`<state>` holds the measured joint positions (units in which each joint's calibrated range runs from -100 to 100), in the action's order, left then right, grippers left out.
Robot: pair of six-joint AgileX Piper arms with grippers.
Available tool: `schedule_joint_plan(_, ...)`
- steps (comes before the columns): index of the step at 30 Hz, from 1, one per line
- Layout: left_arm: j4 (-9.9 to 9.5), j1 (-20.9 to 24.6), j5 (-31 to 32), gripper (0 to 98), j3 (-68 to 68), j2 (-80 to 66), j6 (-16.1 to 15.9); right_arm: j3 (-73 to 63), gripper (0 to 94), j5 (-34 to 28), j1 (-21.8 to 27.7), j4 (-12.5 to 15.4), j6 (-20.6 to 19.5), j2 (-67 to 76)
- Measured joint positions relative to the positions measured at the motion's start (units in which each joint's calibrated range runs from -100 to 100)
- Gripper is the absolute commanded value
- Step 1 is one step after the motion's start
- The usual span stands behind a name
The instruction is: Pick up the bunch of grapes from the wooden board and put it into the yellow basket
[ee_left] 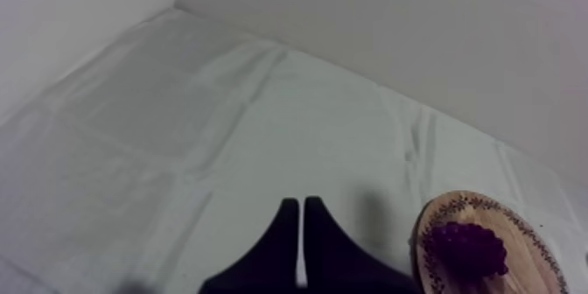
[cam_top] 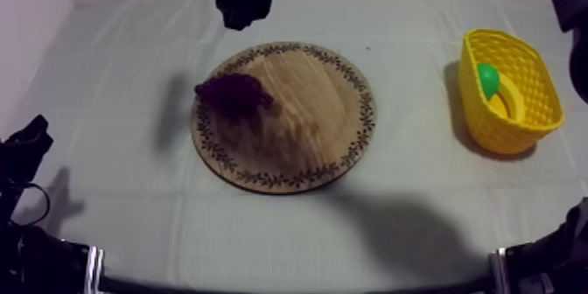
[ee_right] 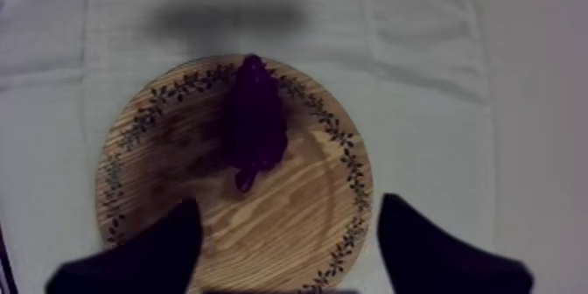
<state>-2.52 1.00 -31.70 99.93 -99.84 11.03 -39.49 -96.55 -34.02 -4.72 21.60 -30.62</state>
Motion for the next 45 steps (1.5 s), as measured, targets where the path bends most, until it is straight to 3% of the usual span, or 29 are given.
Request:
schedule_joint_plan(22,0.0,0.0,0.0,0.0,0.0,0.0,0.0,1.9,78.2,3.3,-0.3,-0.8,0.2,-13.0)
schedule_joint_plan(45,0.0,0.0,0.0,0.0,0.0,0.0,0.0,-14.8,78.9,2.6,-0.5,-2.5,0.7,-32.0)
